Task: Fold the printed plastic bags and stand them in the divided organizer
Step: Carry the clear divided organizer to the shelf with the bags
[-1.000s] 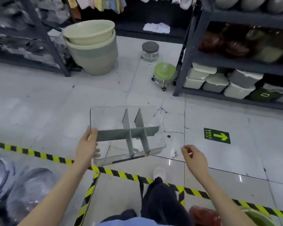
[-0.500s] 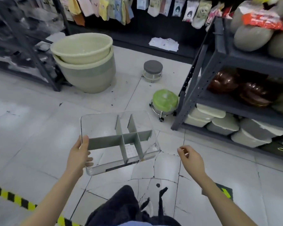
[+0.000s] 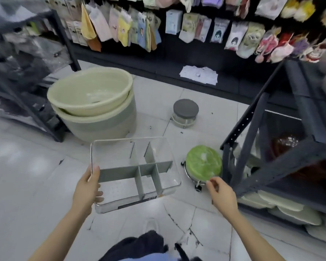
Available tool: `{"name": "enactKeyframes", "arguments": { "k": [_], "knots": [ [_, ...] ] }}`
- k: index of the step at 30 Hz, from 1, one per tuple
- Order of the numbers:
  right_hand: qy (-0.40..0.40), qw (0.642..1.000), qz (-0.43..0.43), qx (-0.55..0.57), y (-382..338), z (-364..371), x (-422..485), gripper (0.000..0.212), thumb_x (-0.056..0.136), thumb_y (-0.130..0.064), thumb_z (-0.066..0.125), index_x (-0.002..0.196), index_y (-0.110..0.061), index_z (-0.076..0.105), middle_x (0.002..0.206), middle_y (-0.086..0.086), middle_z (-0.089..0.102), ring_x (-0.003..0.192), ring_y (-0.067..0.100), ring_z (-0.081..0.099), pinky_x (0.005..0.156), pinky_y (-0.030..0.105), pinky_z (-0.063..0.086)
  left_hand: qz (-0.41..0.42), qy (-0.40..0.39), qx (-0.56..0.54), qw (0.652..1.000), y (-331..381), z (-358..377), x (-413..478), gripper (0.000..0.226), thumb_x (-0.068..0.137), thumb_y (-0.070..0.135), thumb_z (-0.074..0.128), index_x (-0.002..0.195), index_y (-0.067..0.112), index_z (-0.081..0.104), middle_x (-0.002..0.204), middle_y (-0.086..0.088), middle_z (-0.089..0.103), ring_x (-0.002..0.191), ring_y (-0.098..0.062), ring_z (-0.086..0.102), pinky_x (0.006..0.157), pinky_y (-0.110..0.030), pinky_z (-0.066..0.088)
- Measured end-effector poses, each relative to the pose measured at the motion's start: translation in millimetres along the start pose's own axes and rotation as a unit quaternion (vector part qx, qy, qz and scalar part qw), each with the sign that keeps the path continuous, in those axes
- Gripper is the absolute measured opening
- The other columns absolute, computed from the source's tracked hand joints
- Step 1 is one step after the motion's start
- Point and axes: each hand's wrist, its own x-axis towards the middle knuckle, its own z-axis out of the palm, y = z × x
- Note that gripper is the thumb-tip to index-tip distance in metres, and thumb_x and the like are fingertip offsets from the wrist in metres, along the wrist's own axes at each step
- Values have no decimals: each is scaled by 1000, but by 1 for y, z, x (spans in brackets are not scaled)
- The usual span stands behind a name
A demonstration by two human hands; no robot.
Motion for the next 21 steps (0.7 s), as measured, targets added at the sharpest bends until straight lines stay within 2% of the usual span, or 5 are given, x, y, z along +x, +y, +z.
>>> {"name": "enactKeyframes", "arguments": {
  "k": [5,8,16,18,21],
  "knots": [
    [6,999,34,11,-49,3,114,14,95,-32,54,100,-21,61,83,-11,64,70,2,59,64,27,40,-9,-24,0,1000,96,56,115,47,95,56,42,130,25,48,97,-19,55,72,-33,55,64,-38,50],
    [11,999,50,9,-68,8,181,20,95,-33,55,104,-17,63,87,-9,64,73,9,60,63,28,41,-1,-32,-10,999,143,96,178,34,95,56,42,121,34,45,90,-17,52,69,-30,52,62,-37,49],
    [-9,999,52,-5,-127,18,399,24,96,-33,52,108,-15,61,88,-5,61,76,15,57,61,28,35,1,-22,0,1000,242,202,353,30,98,48,42,117,26,51,79,0,49,64,-16,50,48,-24,46],
    [-25,999,45,2,-151,15,454,22,97,-31,52,108,-14,60,89,-4,59,76,14,56,58,26,34,11,-12,8,1000,264,218,395,41,98,49,42,123,19,54,89,0,56,71,-15,54,63,-29,51],
    [-25,999,29,-1,-192,10,541,18,96,-31,53,104,-16,60,88,-4,60,78,17,58,65,27,34,5,4,27,1000,297,236,465,61,94,56,42,142,17,45,126,-9,59,98,-28,61,81,-42,50]
  ]
}}
